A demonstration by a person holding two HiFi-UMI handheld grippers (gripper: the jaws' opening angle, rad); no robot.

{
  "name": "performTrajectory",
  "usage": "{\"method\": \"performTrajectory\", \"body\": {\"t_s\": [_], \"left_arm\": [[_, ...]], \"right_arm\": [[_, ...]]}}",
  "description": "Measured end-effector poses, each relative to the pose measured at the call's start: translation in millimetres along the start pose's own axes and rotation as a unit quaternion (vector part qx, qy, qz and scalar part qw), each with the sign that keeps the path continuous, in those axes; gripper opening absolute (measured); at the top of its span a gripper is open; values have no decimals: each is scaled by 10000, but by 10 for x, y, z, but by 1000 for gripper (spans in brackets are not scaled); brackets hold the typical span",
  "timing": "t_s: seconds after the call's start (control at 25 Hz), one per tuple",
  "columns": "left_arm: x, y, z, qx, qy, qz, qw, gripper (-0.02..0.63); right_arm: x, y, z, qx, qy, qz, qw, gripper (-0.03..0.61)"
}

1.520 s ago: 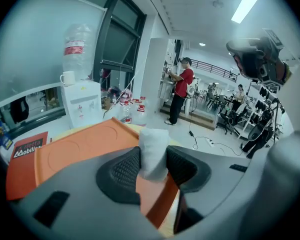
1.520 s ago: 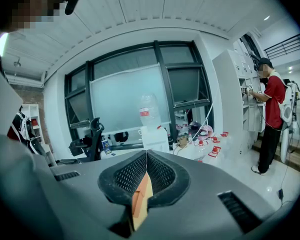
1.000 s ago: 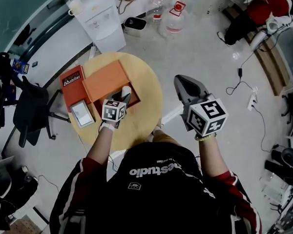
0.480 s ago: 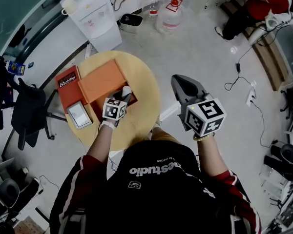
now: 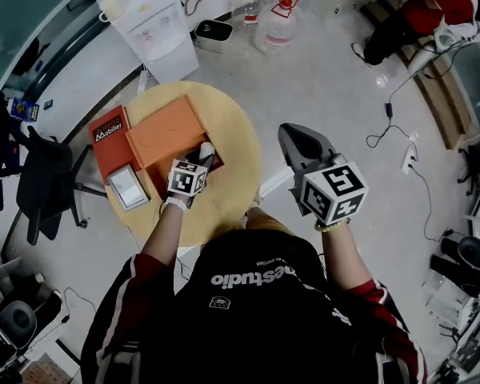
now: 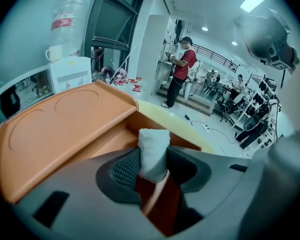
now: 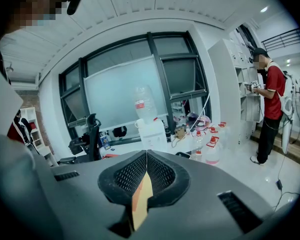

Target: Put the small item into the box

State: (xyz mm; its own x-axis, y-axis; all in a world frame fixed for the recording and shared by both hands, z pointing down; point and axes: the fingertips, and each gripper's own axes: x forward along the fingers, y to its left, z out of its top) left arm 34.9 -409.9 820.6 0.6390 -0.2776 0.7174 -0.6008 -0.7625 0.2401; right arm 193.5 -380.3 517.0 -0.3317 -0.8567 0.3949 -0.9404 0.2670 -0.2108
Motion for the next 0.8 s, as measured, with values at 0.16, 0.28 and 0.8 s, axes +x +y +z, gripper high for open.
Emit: {"method": "performTrajectory", "body": {"t_s": [0.16,0.28,0.8], "left_arm": [[16,-20,5,-90,-26,-29,10000,182],[22,-24,7,-102,-38,-36,9999,201],[17,113,-23,-24,2,163,9999,210]], "right_arm": [[-20,-16,-11,7,2,-21,10000,28],[-23,-11,-27,22,-7,-33,10000,28],[-86,79,12,-30,-62,16,10000,28]]}}
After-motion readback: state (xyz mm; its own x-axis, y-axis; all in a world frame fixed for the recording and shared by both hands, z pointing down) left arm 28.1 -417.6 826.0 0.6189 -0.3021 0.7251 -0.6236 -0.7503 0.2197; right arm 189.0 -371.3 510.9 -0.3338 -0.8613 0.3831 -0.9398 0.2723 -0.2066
